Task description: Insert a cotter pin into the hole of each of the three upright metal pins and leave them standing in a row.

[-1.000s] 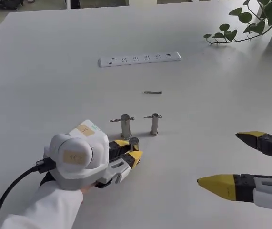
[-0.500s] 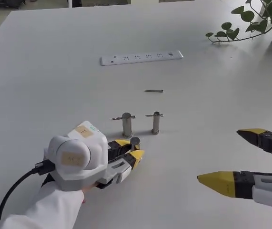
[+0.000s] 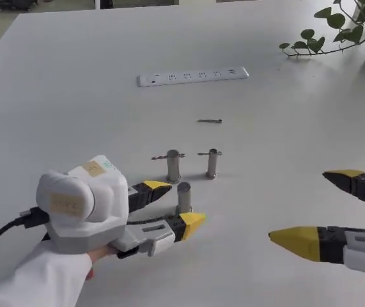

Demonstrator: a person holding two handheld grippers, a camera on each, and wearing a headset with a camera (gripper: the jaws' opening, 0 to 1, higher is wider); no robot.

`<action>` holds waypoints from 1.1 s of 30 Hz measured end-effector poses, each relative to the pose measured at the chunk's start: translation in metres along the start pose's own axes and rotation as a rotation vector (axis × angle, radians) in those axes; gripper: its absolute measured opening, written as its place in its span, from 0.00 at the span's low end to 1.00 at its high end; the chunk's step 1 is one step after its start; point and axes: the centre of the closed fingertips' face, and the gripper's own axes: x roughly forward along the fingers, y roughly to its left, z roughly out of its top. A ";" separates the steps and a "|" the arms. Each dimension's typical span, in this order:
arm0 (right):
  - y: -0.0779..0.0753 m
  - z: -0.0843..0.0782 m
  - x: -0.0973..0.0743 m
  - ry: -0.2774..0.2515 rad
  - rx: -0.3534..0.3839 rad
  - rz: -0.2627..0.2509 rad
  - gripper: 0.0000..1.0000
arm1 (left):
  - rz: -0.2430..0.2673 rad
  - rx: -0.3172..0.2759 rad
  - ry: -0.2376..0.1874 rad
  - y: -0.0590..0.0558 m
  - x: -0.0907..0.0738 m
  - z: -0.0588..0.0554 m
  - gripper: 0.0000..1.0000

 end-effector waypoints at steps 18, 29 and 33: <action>-0.008 0.003 0.004 0.045 -0.032 0.012 0.94 | -0.086 -0.145 0.022 -0.008 -0.049 -0.017 0.88; -0.031 0.018 0.003 0.087 -0.113 -0.002 0.94 | -0.074 -0.217 -0.068 -0.007 -0.066 0.001 0.99; -0.040 0.022 0.004 0.108 -0.140 -0.011 0.94 | -0.057 -0.282 -0.132 -0.002 -0.072 0.009 0.99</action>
